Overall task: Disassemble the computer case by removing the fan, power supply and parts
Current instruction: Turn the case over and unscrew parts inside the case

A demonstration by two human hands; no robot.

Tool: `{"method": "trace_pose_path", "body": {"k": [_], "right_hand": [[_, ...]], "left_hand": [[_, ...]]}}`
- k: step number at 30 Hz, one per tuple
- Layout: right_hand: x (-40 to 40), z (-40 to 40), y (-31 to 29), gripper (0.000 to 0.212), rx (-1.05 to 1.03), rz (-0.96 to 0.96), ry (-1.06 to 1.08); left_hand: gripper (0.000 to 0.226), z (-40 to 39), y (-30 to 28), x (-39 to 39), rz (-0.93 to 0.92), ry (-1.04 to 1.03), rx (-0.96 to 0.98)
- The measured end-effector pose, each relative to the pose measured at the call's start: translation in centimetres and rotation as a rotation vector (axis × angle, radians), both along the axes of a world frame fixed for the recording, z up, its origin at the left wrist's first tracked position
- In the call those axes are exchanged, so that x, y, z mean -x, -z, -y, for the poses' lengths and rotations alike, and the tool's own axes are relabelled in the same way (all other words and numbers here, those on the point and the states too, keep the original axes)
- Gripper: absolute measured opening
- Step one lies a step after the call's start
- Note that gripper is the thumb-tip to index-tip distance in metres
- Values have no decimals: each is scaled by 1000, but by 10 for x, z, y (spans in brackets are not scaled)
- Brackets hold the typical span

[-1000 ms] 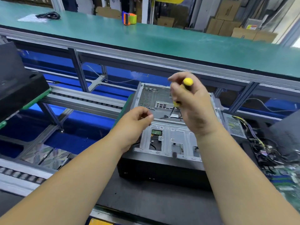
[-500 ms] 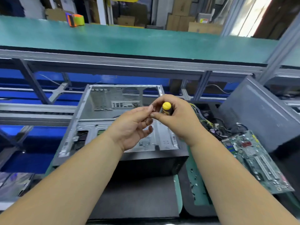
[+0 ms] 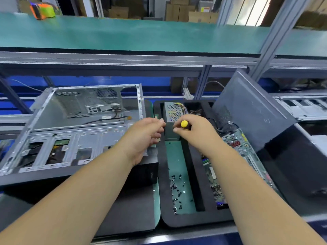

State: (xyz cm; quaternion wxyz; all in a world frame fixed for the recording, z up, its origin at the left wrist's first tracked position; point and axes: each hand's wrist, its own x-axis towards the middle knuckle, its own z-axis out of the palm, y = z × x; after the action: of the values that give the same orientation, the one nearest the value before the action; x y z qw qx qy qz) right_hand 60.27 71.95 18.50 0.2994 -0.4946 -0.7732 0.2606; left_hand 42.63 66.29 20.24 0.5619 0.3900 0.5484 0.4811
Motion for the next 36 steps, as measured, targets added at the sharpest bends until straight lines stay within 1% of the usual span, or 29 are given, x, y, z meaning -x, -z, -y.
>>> {"method": "trace_pose_path", "body": {"k": [3,5,10,14,17,19,21,24,26,31,34,36], "right_hand": [[-14,-10,22,18,95,106,8],[-19,-12,34,19,148,122,-8],[-22,-14,41,27,208,70,-9],[-14,-16,23,33,235,-101,-52],[-2,-16,1,31,180,-171,-98],[11,-15,-13,26,97,-186,-153],[27,-15,-23,24,-3,-170,-194],[55,-12,-34,23,-167,-87,-226],[74,-8,-38,23,-210,-77,-229],[120,7,-48,26,-171,-268,-301],[151,16,-53,24,-39,-411,-343],[172,21,-55,23,23,-439,-362]], "left_hand": [[13,-3,8,-6,-58,-18,-15],[11,-4,12,-9,-103,-23,-24],[9,-1,15,-11,-168,-36,-61],[10,5,12,-4,-226,-78,-99],[9,11,7,5,-250,-95,-136],[11,15,4,14,-276,-99,-155],[12,19,2,27,-293,-111,-164],[9,23,0,51,-315,-137,-169],[10,27,0,69,-345,-158,-170],[10,36,-2,113,-319,-224,-170],[7,41,-5,138,-303,-228,-174],[6,43,-7,158,-313,-243,-178]]}}
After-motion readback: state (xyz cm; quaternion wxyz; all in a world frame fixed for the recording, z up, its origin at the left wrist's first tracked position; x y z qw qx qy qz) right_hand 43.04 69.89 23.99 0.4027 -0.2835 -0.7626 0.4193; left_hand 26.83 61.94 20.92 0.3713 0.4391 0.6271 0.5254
